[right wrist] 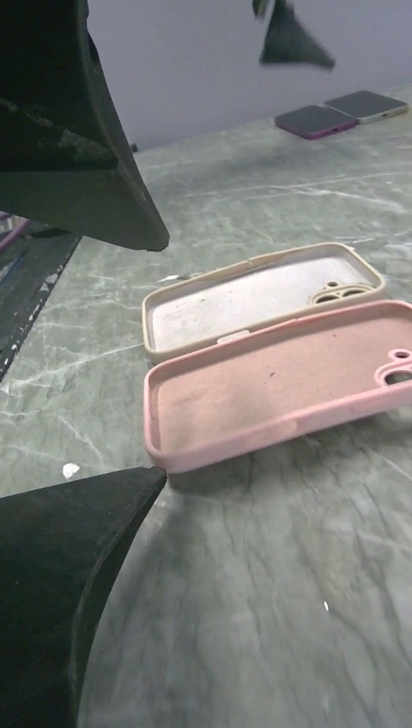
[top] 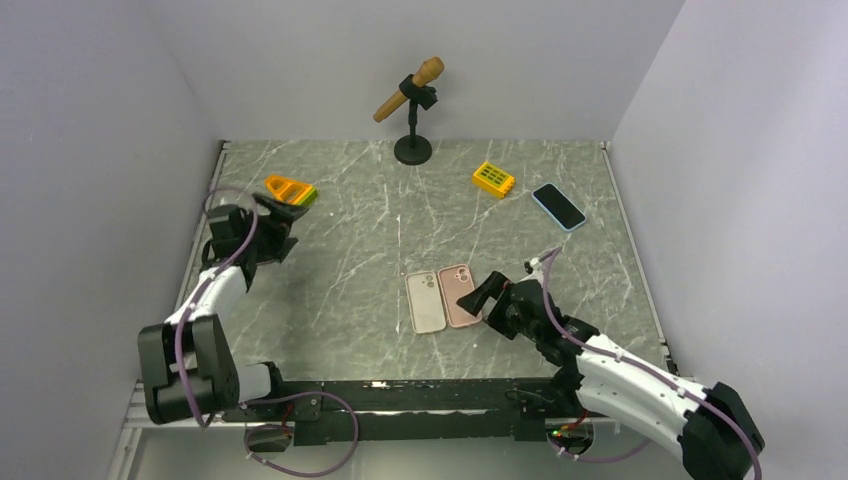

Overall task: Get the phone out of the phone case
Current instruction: Place the phone case at the center of the board, then pick up the phone at the center of the board.

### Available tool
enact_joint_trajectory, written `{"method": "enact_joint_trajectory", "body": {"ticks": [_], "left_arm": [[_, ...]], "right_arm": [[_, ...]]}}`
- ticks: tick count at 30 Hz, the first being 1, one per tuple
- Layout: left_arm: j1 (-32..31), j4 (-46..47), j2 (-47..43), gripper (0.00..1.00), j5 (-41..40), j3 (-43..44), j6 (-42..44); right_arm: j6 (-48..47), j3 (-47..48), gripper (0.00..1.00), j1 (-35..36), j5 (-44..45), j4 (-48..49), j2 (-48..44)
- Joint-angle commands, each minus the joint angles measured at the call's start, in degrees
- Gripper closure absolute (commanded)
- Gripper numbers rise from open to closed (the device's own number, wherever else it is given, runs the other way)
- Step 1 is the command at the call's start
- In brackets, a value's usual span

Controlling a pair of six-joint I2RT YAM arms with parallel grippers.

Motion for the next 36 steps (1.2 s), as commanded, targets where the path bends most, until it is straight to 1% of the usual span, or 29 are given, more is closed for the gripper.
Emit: {"method": "enact_joint_trajectory", "body": {"ticks": [1,4,7,9,12,13,14,16,19,21,24,29,31,33,36], "left_arm": [[-10.1,-8.4,-8.7,0.01,-10.6,10.7,15.1],[-17.4,-9.2,-11.7,0.01,-15.0,16.3,19.3],[-22.1,-8.5,-10.7,0.01,-14.6,22.5,21.7],[-24.2,-9.2,-8.0,0.01,-13.3,27.8,24.3],[-26.1,-9.2,-3.2,0.02,-11.0,32.9,32.5],[-26.1,-10.3,-1.9,0.03,-8.7,33.6,33.7],[-25.5,-10.0,-0.9,0.03,-5.6,33.5,33.0],[-24.6,-6.0,0.2,0.04,-0.7,32.5,32.2],[-24.6,-3.1,0.9,0.04,2.3,31.1,32.5],[-24.4,-3.3,1.5,0.04,2.0,30.7,33.1],[-23.5,-2.8,2.9,0.06,3.5,31.0,32.5],[-19.7,2.7,4.2,0.08,7.6,28.9,26.4],[-18.5,3.5,4.6,0.08,8.2,28.5,25.5],[-17.6,3.4,5.2,0.08,8.5,28.6,25.1],[-16.1,4.5,5.6,0.08,9.4,28.2,23.3]], "right_arm": [[-2.5,5.2,0.00,0.1,8.7,-16.2,-5.7],[-4.0,7.8,0.00,-0.1,13.0,-20.0,-8.1],[-8.0,11.8,0.00,-2.3,16.2,-21.7,-6.1],[-12.3,14.6,0.00,-6.5,15.0,-21.1,-2.4],[-19.8,17.6,0.00,-18.7,6.5,-16.9,3.4],[-23.0,18.5,0.00,-22.6,4.6,-14.7,5.9],[-24.8,19.9,0.00,-26.0,3.4,-13.7,8.4],[-27.2,23.4,0.00,-33.5,1.7,-11.1,14.7],[-27.3,28.3,0.00,-42.3,-2.7,-6.5,25.0],[-27.1,32.1,0.00,-46.3,-4.0,-4.3,31.3],[-26.6,37.4,0.00,-50.6,-3.2,-1.9,39.6],[-24.8,42.4,0.00,-57.7,-4.6,5.5,52.1],[-25.3,45.5,0.00,-59.5,-4.2,6.0,56.8],[-25.6,49.3,0.00,-61.8,-5.7,5.2,61.2],[-26.9,55.3,0.00,-63.0,-7.4,3.7,66.7]]}}
